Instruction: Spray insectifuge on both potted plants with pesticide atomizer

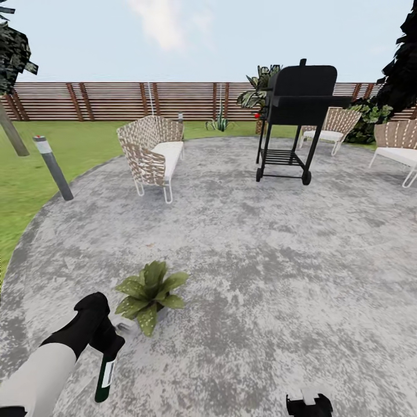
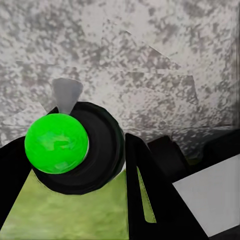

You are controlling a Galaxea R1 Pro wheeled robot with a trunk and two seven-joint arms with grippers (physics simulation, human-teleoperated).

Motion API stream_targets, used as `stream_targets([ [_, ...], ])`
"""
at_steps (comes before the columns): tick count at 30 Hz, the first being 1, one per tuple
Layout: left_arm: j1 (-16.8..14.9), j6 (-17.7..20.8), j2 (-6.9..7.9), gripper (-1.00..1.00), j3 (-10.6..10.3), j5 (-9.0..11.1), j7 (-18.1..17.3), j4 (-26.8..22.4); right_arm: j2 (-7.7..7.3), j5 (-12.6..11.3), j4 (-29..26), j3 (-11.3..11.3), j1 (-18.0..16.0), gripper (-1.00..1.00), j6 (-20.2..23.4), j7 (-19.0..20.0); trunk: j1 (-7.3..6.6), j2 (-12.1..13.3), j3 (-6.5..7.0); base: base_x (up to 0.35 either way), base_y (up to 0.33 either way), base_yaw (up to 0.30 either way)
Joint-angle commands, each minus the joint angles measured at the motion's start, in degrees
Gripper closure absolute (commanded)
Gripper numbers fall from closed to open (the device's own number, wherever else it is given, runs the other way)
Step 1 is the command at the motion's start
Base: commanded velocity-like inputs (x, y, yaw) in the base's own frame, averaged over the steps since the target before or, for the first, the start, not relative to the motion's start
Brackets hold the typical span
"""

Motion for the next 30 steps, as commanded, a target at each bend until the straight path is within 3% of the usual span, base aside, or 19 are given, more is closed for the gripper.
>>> stream_targets([
  [1,0.0,0.4,-0.02,1.0,0.1,-0.5,-0.5,-0.1,0.04,0.6,0.0,-0.5,0.0,-1.0,-0.2,-0.1,0.01,0.0,-0.05,0.157,-0.235,0.221],
  [14,0.0,0.5,-0.01,1.0,0.3,-0.5,-0.5,-0.1,0.1,0.6,0.1,-0.5,0.0,-1.0,-0.2,-0.1,0.01,0.0,-0.05,0.162,-0.236,0.271],
  [20,0.0,0.5,-0.02,1.0,0.3,-0.5,-0.5,-0.1,0.05,0.6,0.1,-0.5,0.0,-1.0,-0.2,-0.1,0.01,0.0,-0.05,0.237,-0.18,0.044],
  [30,-0.9,0.9,0.28,1.0,1.2,-0.4,-1.0,-1.4,0.08,0.6,0.1,-0.5,0.0,-1.0,-0.2,-0.1,0.01,0.0,-0.05,-0.091,-0.086,0.182],
])
